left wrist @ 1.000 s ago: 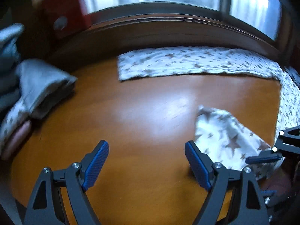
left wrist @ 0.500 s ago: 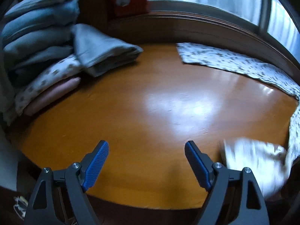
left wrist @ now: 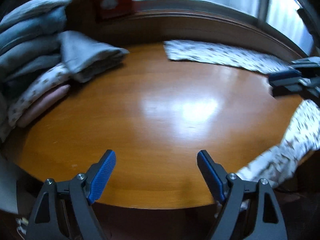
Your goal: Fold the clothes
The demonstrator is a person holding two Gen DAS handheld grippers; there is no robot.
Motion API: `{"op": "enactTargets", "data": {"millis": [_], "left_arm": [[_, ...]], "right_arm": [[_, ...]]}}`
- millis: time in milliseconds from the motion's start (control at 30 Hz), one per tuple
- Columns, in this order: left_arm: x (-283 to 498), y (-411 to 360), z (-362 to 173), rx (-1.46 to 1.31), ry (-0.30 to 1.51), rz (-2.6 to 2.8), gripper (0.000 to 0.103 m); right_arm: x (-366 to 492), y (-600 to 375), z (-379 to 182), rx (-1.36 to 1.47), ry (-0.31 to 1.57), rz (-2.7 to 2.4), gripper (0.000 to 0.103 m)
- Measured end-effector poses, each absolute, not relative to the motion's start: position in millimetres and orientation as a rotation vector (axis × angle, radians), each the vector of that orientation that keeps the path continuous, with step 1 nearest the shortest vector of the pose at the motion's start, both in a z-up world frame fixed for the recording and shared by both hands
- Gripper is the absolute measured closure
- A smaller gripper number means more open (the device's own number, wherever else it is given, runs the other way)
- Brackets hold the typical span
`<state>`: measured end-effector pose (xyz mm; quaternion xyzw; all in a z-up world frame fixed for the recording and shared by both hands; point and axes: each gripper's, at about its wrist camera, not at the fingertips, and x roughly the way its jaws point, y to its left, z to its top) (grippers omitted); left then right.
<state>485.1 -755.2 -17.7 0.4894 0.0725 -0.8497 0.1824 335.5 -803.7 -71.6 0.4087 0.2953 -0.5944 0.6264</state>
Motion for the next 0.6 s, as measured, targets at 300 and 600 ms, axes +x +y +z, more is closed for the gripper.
{"op": "enactTargets", "data": {"millis": [300,600], "left_arm": [[462.3,-684.4,-14.3,1.515,-0.039,-2.629,0.02],[420.0,-698.3,-26.2,1.385,-0.26,-2.505,0.014]], "right_arm": [[355.5,-727.8,-121.5,1.012,0.932,-1.355,0.072],[296.1,-745.7,-133.8,1.084,0.771,-1.59,0.072]]}}
